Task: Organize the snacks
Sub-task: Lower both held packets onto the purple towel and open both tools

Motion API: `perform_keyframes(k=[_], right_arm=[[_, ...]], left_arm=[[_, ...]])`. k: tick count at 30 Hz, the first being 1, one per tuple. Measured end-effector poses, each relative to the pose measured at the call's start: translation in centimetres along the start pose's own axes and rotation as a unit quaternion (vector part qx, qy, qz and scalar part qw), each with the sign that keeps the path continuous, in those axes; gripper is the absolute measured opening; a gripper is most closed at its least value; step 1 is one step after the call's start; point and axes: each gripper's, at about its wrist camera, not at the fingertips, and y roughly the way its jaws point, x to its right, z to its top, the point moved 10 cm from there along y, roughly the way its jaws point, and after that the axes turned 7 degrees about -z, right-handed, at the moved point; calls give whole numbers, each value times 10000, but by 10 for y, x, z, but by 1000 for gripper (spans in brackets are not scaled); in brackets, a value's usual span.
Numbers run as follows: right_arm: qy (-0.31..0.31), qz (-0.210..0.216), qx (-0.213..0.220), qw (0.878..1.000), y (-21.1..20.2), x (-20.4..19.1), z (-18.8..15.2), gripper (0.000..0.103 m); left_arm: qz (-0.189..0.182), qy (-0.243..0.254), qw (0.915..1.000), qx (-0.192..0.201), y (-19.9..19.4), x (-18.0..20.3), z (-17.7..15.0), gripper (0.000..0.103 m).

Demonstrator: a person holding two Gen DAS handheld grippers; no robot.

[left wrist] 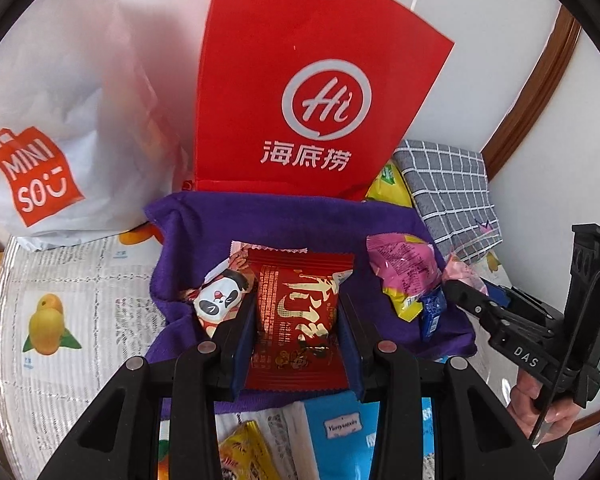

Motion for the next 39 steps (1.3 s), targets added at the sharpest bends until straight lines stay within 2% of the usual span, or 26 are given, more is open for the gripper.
perform_keyframes(k=[7, 12, 16, 28, 35, 37, 39], right_arm=[[-51, -161, -211, 9996, 29, 8, -13, 36], [-194, -181, -281, 9993, 38, 4, -18, 36], [-365, -309, -283, 9985, 40, 2, -22, 36], [-464, -365, -259, 9979, 42, 1, -22, 37], [-513, -376, -271, 9976, 45, -1, -23, 38], [-525, -371, -287, 9975, 46, -1, -23, 38], [-537, -363, -321, 9974, 46, -2, -23, 41]], left_arm=[[96, 87, 9997, -227, 25, 1, -4, 36], [481, 346, 9980, -235, 38, -2, -5, 36], [514, 430, 9971, -354, 49, -3, -9, 37], [449, 392, 9977, -317, 50, -3, -8, 38], [372, 338, 9981, -351, 46, -2, -8, 52], [422, 339, 9980, -330, 42, -2, -9, 53], [504, 346, 9977, -299, 37, -3, -9, 59]])
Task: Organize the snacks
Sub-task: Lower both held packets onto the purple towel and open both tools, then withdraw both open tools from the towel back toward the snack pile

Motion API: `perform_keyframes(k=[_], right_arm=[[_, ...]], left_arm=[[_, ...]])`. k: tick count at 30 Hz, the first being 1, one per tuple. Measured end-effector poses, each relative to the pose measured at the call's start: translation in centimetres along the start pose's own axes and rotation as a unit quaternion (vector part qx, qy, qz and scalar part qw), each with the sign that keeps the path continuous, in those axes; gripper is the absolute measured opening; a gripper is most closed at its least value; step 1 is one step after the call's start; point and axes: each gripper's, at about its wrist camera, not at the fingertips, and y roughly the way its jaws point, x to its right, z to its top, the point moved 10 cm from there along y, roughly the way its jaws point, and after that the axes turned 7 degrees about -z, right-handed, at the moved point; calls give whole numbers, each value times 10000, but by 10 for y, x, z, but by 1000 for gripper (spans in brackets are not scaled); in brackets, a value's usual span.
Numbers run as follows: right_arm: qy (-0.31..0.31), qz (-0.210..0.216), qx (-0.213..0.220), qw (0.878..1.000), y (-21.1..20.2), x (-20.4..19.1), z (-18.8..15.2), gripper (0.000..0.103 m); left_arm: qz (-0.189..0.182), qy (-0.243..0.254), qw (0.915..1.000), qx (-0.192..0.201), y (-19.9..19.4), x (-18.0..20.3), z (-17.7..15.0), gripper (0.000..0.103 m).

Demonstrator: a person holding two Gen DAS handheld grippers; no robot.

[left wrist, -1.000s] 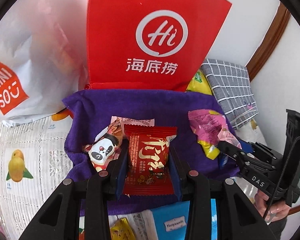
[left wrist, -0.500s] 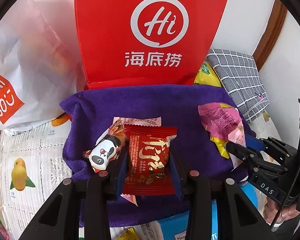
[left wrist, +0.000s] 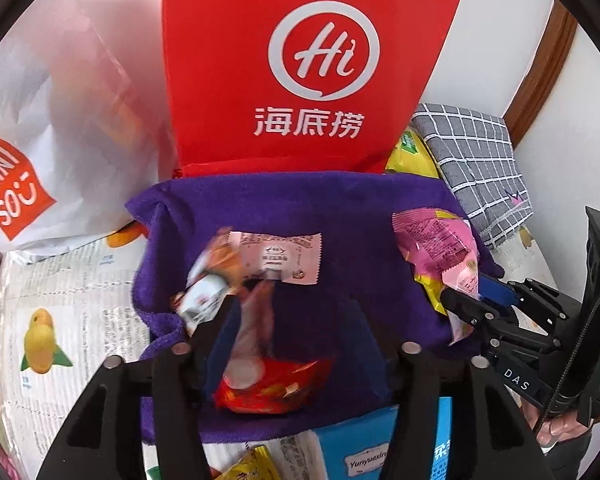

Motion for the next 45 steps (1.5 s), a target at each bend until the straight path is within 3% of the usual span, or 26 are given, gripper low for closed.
perform_keyframes(k=[2, 7, 18, 30, 45], right_arm=[[-40, 22, -26, 10000, -1, -2, 0, 51], [-117, 84, 102, 9998, -16, -10, 5, 62], [120, 110, 439, 9989, -82, -16, 2, 63], [289, 225, 393, 9986, -142, -31, -56, 63], [433, 530, 72, 9976, -169, -56, -138, 63]], left_arm=[[21, 4, 10000, 48, -6, -1, 0, 59], [24, -67, 9999, 132, -24, -5, -1, 59], [72, -398, 9988, 272, -77, -29, -30, 60], [40, -684, 9974, 231, -110, -38, -86, 62], [-113, -661, 9975, 242, -135, -19, -132, 62]])
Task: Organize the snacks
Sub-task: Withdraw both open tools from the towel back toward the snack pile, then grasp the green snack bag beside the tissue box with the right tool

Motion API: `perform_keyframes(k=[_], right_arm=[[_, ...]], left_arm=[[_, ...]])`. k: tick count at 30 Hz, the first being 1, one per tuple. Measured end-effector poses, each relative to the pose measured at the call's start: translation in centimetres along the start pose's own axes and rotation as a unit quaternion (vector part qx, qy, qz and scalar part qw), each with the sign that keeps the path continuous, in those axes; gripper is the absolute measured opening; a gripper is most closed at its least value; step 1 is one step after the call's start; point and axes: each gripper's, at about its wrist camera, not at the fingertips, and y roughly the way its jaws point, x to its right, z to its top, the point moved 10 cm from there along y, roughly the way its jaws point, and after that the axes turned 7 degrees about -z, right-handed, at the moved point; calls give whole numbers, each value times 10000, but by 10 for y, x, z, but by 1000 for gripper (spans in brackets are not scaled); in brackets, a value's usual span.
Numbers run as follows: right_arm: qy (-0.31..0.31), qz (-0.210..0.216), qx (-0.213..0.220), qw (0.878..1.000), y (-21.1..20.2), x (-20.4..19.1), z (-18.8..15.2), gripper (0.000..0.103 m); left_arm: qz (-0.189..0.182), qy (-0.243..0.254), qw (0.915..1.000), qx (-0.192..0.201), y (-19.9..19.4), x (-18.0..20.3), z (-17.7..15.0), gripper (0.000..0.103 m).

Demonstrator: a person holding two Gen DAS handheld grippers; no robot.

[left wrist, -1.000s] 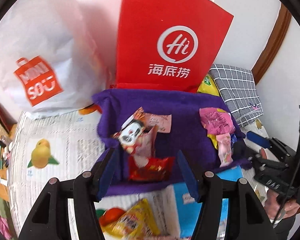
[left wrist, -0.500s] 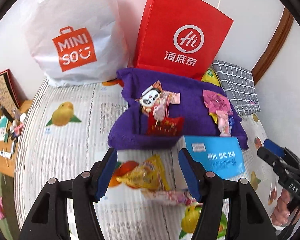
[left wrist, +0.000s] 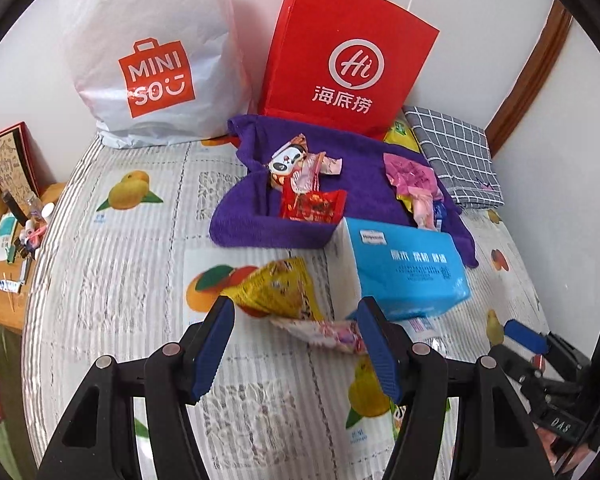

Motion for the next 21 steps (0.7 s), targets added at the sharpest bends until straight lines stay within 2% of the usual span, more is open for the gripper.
perform_keyframes(k=[8, 21], right_arm=[[-40, 252, 53, 9997, -12, -18, -23, 65], [-417, 280, 28, 9987, -6, -46, -44, 67]], left_arm=[[-64, -6, 10000, -15, -6, 2, -16, 62], [-138, -39, 9999, -60, -8, 0, -33, 62]])
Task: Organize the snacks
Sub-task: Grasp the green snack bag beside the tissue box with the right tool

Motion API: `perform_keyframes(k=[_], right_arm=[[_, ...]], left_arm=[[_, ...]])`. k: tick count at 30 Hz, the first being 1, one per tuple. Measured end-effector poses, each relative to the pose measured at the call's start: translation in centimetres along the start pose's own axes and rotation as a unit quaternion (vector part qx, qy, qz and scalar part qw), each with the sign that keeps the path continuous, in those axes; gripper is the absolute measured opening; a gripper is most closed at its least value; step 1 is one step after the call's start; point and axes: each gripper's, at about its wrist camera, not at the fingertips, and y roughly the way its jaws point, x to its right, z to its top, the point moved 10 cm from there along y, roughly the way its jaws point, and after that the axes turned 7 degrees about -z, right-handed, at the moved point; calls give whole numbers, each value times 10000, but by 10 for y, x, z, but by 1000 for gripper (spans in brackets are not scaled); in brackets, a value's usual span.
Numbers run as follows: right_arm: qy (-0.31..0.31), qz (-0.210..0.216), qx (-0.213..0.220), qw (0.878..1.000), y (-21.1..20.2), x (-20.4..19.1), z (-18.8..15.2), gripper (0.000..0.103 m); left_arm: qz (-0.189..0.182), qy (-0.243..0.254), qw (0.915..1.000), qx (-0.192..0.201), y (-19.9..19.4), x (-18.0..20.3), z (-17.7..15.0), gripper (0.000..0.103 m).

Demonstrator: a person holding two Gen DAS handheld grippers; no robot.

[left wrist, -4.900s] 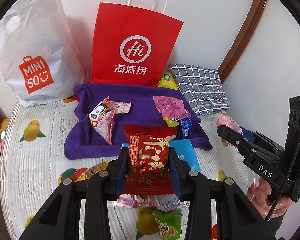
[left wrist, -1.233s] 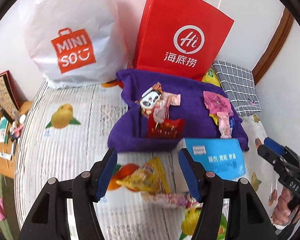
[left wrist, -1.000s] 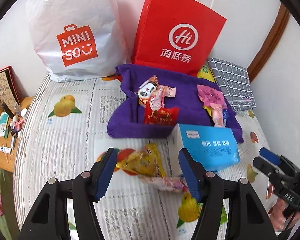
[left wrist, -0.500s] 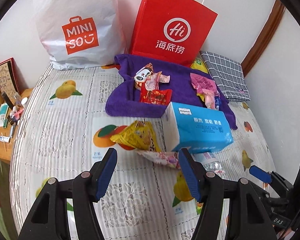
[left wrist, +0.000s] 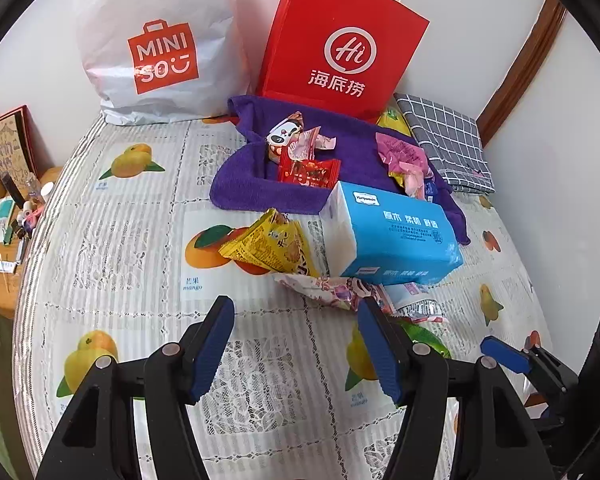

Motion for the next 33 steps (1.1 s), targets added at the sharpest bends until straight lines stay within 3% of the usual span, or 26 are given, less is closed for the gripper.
perform_keyframes(k=[33], right_arm=[[-108, -341, -363, 9987, 62, -6, -6, 67]], left_arm=[[-6, -269, 9995, -154, 19, -34, -5, 62]])
